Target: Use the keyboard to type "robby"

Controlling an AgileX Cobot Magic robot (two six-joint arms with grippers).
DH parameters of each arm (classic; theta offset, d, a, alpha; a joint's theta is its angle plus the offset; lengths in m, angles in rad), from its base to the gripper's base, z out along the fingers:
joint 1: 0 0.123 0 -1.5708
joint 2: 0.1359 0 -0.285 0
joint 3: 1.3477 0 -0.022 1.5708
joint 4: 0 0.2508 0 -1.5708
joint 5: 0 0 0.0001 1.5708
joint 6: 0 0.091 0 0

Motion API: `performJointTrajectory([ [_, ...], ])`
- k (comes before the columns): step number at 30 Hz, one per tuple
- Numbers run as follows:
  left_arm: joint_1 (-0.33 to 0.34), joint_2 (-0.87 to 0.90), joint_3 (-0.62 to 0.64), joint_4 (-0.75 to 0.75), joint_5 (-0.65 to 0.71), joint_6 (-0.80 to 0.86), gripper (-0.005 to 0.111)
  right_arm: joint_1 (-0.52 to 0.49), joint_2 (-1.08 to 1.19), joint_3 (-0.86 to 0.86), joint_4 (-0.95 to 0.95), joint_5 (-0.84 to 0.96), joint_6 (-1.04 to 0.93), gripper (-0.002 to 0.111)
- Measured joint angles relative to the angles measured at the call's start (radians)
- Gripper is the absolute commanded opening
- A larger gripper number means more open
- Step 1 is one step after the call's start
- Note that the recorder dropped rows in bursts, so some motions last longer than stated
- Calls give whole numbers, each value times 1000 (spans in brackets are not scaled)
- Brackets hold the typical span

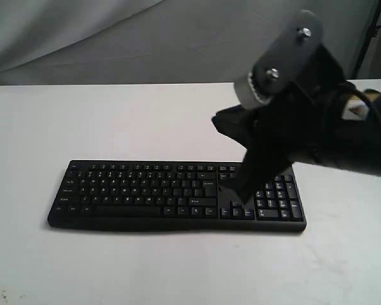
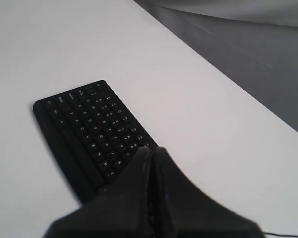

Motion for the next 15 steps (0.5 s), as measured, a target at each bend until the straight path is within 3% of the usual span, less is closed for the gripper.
performJointTrajectory([
  [15, 0, 0, 0, 0, 0, 0, 0, 0, -205, 231, 54, -121, 0, 0],
])
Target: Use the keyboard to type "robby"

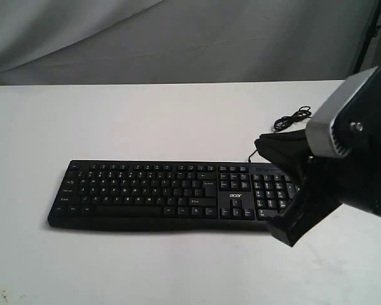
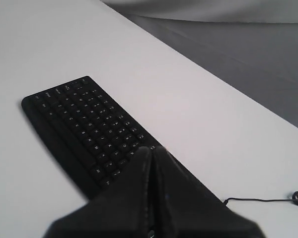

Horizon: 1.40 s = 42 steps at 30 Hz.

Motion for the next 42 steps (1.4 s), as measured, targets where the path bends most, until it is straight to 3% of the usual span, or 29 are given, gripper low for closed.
performJointTrajectory([
  [6, 0, 0, 0, 0, 0, 0, 0, -2, -10, 57, 29, -33, 0, 0],
  [10, 0, 0, 0, 0, 0, 0, 0, -63, -62, 110, 32, -38, 0, 0],
  [14, 0, 0, 0, 0, 0, 0, 0, -260, -266, 191, -94, -15, 4, 0],
  [18, 0, 0, 0, 0, 0, 0, 0, -445, -513, 243, -226, 124, 4, 0],
  [22, 0, 0, 0, 0, 0, 0, 0, -519, -684, 298, -335, 178, 4, 0],
  [27, 0, 0, 0, 0, 0, 0, 0, -524, -789, 398, -349, 187, 4, 0],
  [34, 0, 0, 0, 0, 0, 0, 0, -524, -887, 488, -128, 193, 4, 0],
  [42, 0, 0, 0, 0, 0, 0, 0, -524, -910, 515, -63, 196, 4, 0],
])
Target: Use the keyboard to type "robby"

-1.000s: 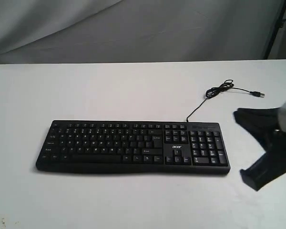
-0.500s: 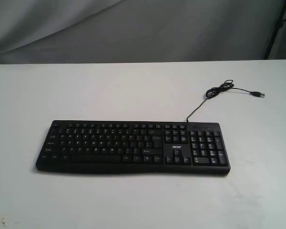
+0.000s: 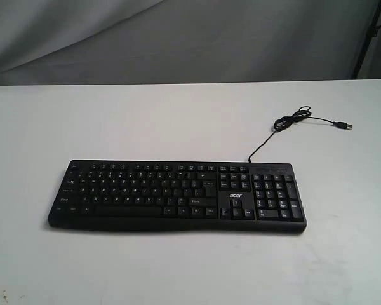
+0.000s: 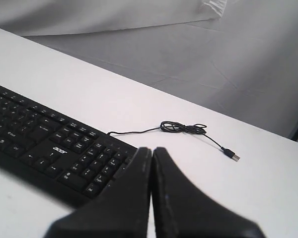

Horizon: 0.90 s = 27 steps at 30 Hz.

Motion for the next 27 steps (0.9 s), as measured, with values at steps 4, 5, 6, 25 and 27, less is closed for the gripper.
performJointTrajectory([
  [4, 0, 0, 0, 0, 0, 0, 0, 0, -1, 0, 6, 0, 0, 0],
  [5, 0, 0, 0, 0, 0, 0, 0, 0, -1, 0, 6, 0, 0, 0],
  [6, 0, 0, 0, 0, 0, 0, 0, 0, -1, 0, 6, 0, 0, 0],
  [25, 0, 0, 0, 0, 0, 0, 0, 0, -55, 0, -437, -43, 940, 0],
  [27, 0, 0, 0, 0, 0, 0, 0, 0, -55, 0, -481, -36, 970, 0],
])
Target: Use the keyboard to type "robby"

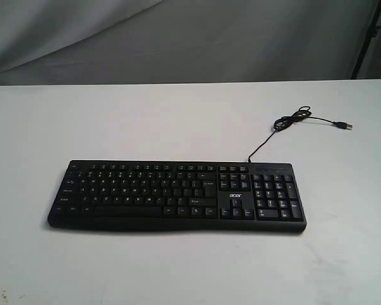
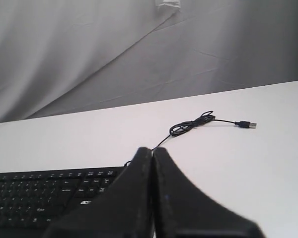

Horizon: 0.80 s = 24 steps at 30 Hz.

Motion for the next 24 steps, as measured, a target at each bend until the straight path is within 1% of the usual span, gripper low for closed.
performJointTrajectory([
  [7, 0, 0, 0, 0, 0, 0, 0, 0, 0, 10, -63, 14, 18, 0],
  [13, 0, 0, 0, 0, 0, 0, 0, 0, 0, 10, -76, 49, -67, 0],
  [18, 0, 0, 0, 0, 0, 0, 0, 0, -14, 10, -81, 52, -95, 0],
  [24, 0, 0, 0, 0, 0, 0, 0, 0, -25, 10, -85, 131, -99, 0],
])
